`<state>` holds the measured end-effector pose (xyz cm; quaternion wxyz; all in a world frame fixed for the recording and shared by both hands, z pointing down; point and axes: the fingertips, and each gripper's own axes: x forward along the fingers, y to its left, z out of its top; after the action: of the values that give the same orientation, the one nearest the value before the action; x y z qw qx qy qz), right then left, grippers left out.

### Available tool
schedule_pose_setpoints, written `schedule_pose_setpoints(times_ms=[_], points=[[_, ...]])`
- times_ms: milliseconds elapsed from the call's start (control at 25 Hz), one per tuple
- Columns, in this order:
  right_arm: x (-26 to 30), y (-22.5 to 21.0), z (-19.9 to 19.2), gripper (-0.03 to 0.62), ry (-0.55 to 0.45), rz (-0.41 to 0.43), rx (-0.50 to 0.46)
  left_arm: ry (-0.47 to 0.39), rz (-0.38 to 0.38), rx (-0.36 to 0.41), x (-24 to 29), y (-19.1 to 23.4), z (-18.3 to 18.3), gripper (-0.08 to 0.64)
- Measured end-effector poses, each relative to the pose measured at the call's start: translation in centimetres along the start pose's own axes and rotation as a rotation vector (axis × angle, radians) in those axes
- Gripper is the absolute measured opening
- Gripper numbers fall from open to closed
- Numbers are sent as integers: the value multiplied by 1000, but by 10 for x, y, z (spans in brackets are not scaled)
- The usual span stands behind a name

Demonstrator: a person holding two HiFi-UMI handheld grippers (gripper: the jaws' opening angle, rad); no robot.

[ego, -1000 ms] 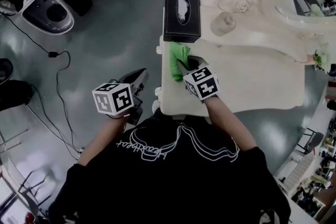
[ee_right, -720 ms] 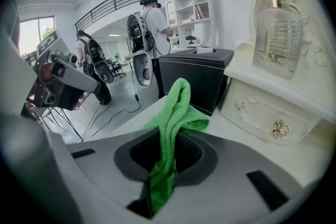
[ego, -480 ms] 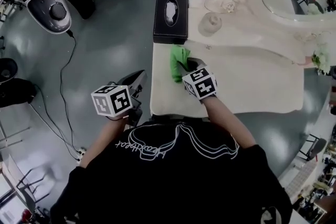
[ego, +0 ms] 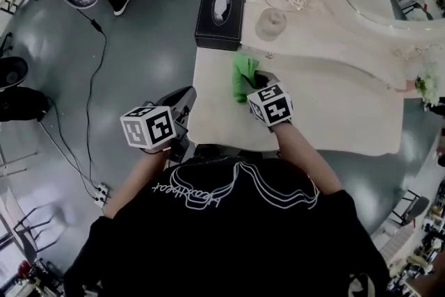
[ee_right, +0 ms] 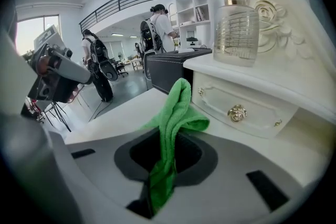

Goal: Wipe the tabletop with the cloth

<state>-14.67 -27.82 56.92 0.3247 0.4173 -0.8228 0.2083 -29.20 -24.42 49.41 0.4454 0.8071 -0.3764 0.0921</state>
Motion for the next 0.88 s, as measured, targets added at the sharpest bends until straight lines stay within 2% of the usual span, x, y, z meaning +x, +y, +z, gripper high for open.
schedule_pose_setpoints(times_ms=[880], points=[[-28,-35,-25,55,1,31,-48,-24,57,-4,13,-60,-33,3]])
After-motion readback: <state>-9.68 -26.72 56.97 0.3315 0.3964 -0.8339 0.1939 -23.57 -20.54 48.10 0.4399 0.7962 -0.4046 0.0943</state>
